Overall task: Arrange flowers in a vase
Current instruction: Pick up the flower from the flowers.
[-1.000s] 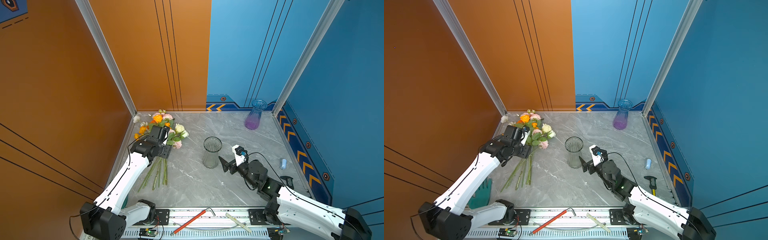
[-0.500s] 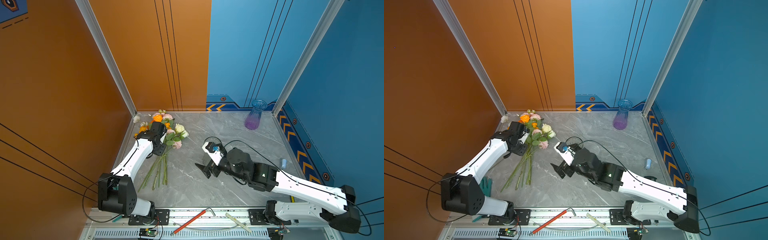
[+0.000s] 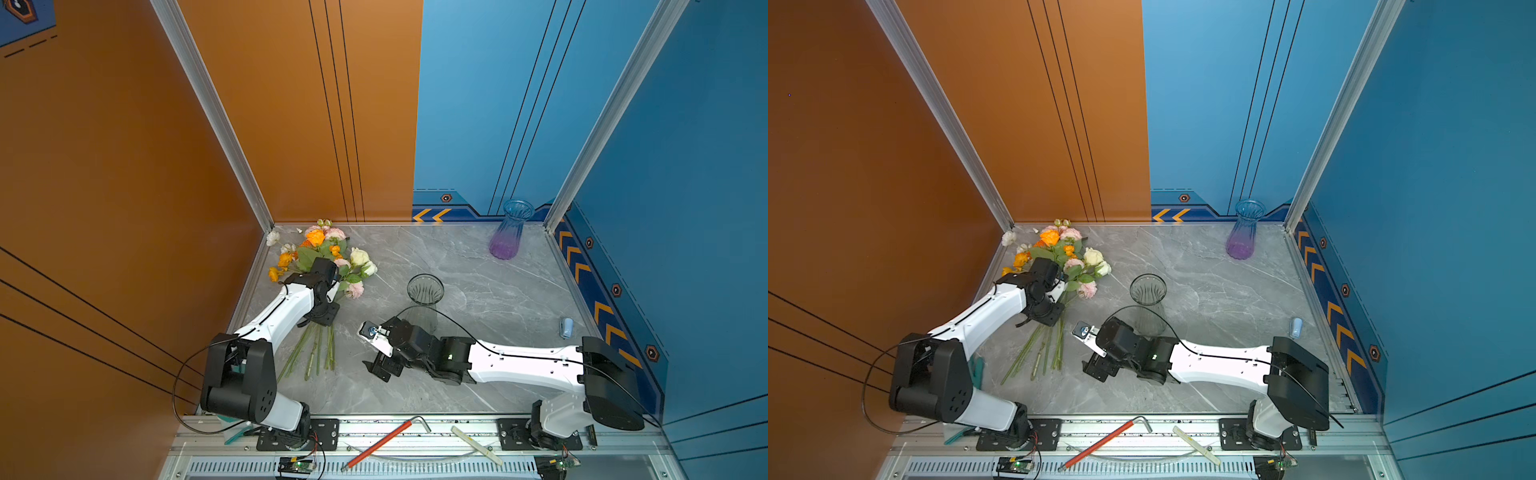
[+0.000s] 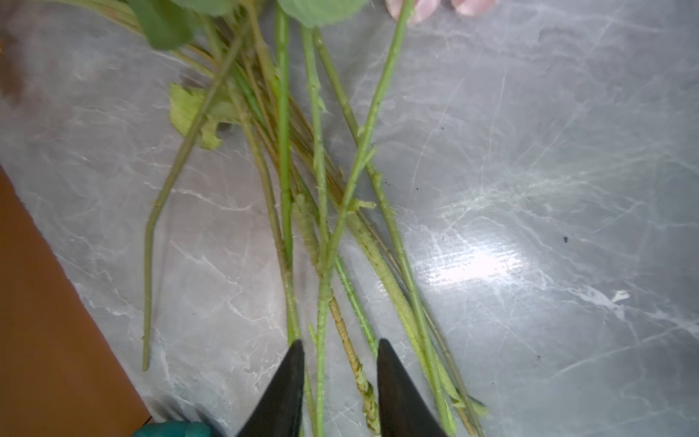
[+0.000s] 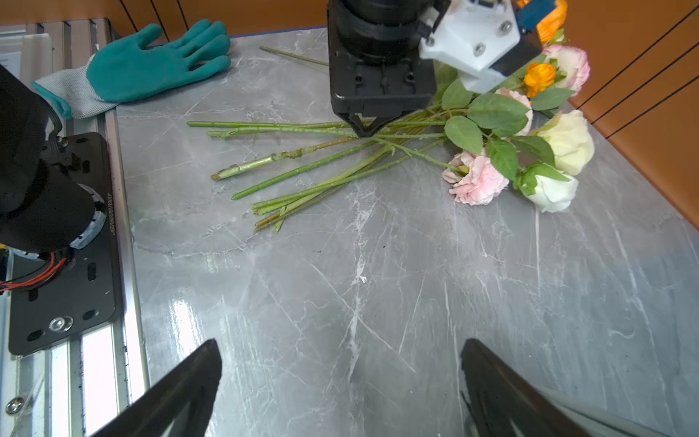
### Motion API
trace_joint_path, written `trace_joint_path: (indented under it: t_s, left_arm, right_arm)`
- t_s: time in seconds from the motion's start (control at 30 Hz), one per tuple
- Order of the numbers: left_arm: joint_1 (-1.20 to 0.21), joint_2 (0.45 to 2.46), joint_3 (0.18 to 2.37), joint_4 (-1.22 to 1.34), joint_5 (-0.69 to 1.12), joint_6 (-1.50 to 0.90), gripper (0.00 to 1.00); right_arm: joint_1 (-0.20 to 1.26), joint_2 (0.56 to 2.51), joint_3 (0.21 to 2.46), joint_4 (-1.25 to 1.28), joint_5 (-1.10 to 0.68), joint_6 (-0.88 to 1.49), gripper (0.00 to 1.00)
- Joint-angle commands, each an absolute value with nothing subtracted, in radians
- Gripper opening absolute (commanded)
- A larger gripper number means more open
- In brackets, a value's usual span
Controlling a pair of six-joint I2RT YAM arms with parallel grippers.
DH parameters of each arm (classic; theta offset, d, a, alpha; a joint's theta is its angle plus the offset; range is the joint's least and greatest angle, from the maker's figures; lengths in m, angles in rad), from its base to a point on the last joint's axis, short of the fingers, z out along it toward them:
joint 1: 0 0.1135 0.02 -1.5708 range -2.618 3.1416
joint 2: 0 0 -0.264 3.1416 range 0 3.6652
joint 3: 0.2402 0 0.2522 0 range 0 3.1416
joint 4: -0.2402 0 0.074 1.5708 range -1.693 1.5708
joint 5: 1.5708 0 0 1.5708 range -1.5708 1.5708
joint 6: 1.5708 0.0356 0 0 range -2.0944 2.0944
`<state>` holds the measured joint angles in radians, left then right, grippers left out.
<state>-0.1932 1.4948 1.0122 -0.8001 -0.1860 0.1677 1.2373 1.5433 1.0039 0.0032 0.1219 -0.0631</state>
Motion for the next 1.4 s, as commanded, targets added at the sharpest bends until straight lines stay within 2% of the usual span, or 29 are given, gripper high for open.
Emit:
trace_joint_path:
  t_s: [0.0, 0.37, 1.07, 1.37]
  left_arm:
    - [-0.216, 1.511, 0.990, -0.769, -0.195, 0.154, 0.33]
    - [-0.216, 1.601, 1.062, -0.721, -0.294, 0.201, 0.29]
    - [-0.213, 1.697, 1.082, -0.707, -0.300, 0.209, 0.26]
    - [-0.212, 1.678, 1.074, -0.709, -0.279, 0.225, 0.14]
  right_arm:
    - [1.244, 1.556, 0.946, 0.151, 0.096, -0.062, 1.00]
    - [1.212, 1.594, 0.908, 0.227, 0.043, -0.040, 1.00]
    - [1.174, 1.591, 0.899, 0.233, 0.000, -0.017, 1.00]
    - [1.170, 1.590, 0.896, 0.236, -0.002, -0.015, 1.00]
